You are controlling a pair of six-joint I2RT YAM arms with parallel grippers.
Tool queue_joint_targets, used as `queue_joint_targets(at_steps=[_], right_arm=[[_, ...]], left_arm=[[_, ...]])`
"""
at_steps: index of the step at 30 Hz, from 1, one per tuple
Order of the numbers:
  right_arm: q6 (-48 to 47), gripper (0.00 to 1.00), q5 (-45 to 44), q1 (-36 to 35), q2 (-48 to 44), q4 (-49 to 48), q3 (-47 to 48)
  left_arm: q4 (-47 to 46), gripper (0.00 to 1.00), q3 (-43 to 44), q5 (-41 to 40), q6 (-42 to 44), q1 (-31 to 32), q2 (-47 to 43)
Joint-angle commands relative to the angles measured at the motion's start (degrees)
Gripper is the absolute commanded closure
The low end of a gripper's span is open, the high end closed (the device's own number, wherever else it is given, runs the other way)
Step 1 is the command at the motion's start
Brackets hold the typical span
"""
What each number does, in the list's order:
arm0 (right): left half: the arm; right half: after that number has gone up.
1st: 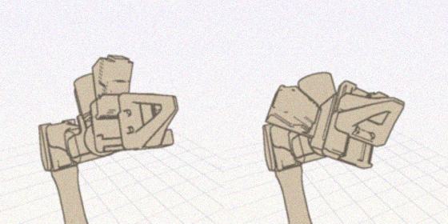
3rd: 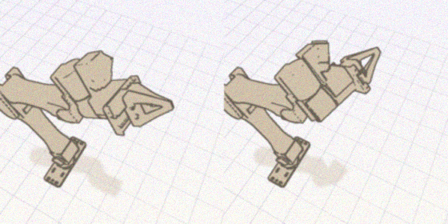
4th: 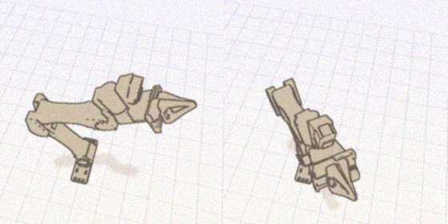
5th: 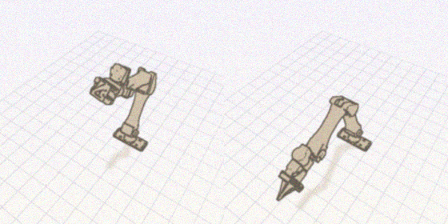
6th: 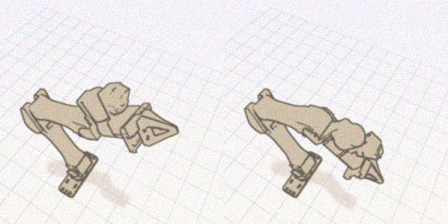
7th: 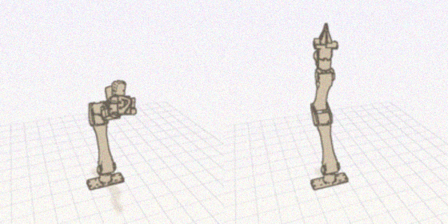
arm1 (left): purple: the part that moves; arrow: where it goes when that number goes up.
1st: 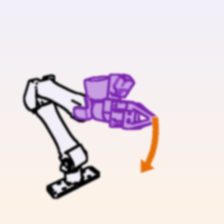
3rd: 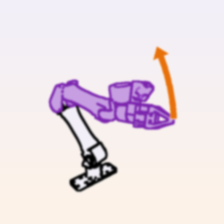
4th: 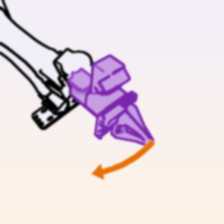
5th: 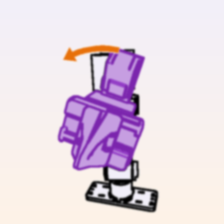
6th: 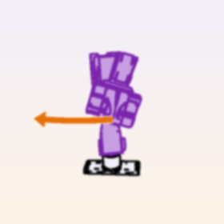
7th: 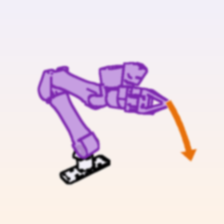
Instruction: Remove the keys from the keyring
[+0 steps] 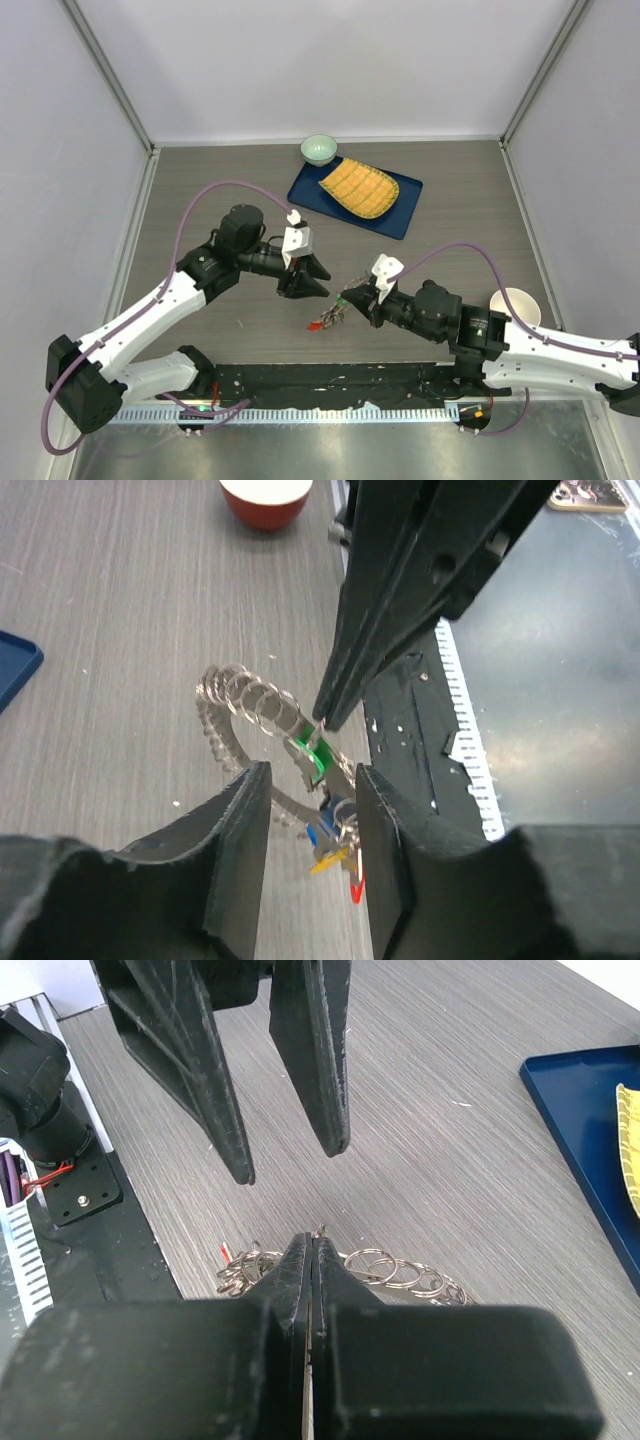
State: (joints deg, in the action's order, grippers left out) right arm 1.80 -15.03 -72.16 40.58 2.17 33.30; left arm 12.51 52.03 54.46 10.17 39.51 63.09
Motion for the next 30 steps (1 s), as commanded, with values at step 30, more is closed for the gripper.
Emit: queue_joint_targets(at_steps=[30], right_arm=[[-0.75,0.99,4.92,0.00,-3.05,-7.27,1.42]], left_arm=[[1.02,0.46,2.55,9.44,-0.86,0.92,7.48]])
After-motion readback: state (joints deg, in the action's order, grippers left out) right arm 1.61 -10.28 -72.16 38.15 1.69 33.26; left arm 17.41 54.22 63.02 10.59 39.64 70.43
